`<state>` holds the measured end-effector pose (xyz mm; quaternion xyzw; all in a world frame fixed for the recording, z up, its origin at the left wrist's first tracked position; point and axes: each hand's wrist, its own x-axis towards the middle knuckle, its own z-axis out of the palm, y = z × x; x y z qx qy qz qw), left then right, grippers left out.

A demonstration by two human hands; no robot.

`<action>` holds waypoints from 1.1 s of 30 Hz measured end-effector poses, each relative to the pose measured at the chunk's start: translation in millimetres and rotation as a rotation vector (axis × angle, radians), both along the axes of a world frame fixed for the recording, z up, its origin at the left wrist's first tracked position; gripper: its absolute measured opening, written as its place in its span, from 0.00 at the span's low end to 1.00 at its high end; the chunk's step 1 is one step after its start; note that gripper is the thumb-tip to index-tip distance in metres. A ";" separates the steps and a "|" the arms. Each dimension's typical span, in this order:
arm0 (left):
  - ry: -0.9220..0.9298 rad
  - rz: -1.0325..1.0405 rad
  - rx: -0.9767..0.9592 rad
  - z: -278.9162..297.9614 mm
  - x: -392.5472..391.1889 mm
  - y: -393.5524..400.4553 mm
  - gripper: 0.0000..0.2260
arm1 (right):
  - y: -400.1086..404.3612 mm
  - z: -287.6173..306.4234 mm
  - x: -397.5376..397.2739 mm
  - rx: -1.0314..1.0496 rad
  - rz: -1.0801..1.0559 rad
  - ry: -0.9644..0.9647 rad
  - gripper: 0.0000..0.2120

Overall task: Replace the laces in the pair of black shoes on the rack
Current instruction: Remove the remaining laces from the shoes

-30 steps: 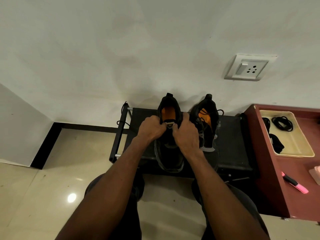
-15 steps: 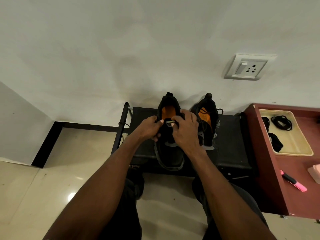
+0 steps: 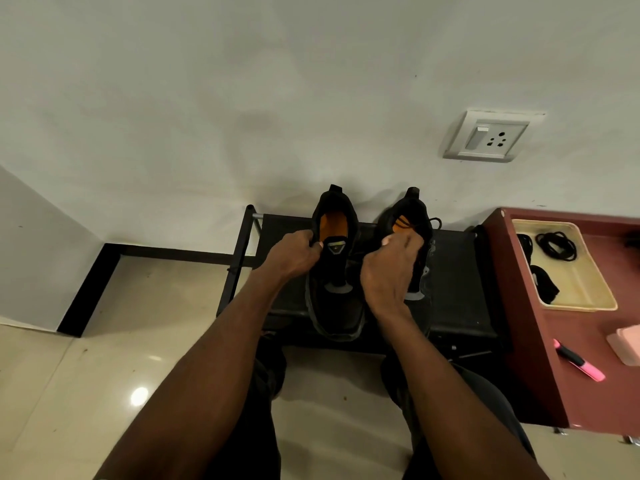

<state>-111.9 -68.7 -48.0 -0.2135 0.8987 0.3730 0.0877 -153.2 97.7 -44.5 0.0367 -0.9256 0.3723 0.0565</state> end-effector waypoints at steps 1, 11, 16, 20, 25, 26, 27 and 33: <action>-0.001 -0.005 -0.007 0.2 0.0 0.5 0.12 | 4.4 0.9 -3.1 0.020 -0.030 0.022 0.15; 0.003 -0.002 -0.035 2.4 -0.6 5.3 0.10 | -14.1 -13.7 18.5 0.538 0.637 0.083 0.18; 0.000 -0.005 -0.044 2.4 0.1 3.7 0.09 | -11.0 -10.4 8.5 0.424 0.517 0.106 0.09; -0.004 -0.003 -0.021 3.4 1.2 2.6 0.10 | 9.7 8.9 -17.3 -0.001 -0.113 0.184 0.07; -0.019 -0.013 -0.052 3.7 -0.1 3.6 0.10 | 19.5 16.6 -21.3 -0.177 -0.369 0.070 0.10; -0.014 -0.013 -0.050 3.1 -1.0 4.2 0.10 | 15.0 13.5 -17.2 -0.090 -0.289 0.110 0.13; -0.011 -0.012 -0.050 2.5 -1.5 4.4 0.11 | 9.5 10.1 -12.2 0.000 -0.169 0.148 0.17; -0.017 -0.002 -0.038 0.4 -3.2 5.5 0.09 | -13.6 -15.9 20.0 0.544 0.601 0.117 0.19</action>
